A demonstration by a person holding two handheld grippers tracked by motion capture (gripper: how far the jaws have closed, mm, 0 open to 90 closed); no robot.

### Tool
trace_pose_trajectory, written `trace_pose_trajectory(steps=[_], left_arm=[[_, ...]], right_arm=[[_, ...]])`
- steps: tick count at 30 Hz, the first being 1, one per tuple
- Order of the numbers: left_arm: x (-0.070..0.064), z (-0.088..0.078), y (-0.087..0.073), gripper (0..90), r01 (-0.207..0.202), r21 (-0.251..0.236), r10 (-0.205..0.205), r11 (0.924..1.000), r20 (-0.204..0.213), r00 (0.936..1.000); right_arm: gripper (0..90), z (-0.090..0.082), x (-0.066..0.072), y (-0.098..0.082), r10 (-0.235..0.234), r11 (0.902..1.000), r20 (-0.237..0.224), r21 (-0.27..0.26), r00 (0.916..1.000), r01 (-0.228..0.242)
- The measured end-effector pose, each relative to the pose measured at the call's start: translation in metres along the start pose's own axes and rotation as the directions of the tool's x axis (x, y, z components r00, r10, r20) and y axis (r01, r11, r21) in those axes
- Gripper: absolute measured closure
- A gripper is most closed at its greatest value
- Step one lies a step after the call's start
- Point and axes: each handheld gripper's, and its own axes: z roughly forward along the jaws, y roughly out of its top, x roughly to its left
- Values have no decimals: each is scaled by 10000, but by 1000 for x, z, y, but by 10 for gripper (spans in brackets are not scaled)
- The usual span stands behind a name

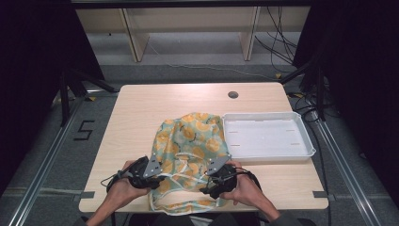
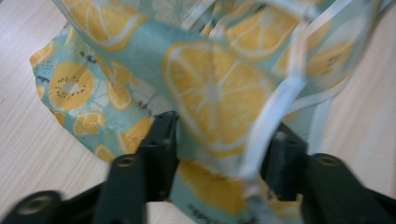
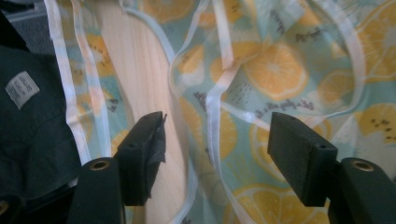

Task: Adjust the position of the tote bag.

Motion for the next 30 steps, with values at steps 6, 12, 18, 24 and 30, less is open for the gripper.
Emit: trace_pose_trajectory(steps=[6, 12, 18, 24, 30], left_arm=[[11, 3, -2, 869, -88, -101, 88, 9999, -2, 10000], [15, -7, -3, 884, 44, -246, -46, 9997, -103, 9999], [19, -15, -5, 884, 268, -414, -279, 9988, -273, 9992], [31, -27, -6, 884, 683, -847, -725, 9941, -474, 9962], [40, -35, -6, 884, 853, -929, -909, 9920, -581, 9942]], right_arm=[[550, 6, -1, 0, -231, 9991, -110, 341, 9997, 235], [892, 2, -4, 3, -953, 9953, -77, 181, 9954, 954], [900, -22, -12, 15, -996, 9931, 900, -522, 9909, 1046], [900, -50, -32, 34, -933, 9819, 1687, -1476, 9812, 1188], [900, -63, -53, 49, -703, 9725, 2300, -2010, 9706, 1180]])
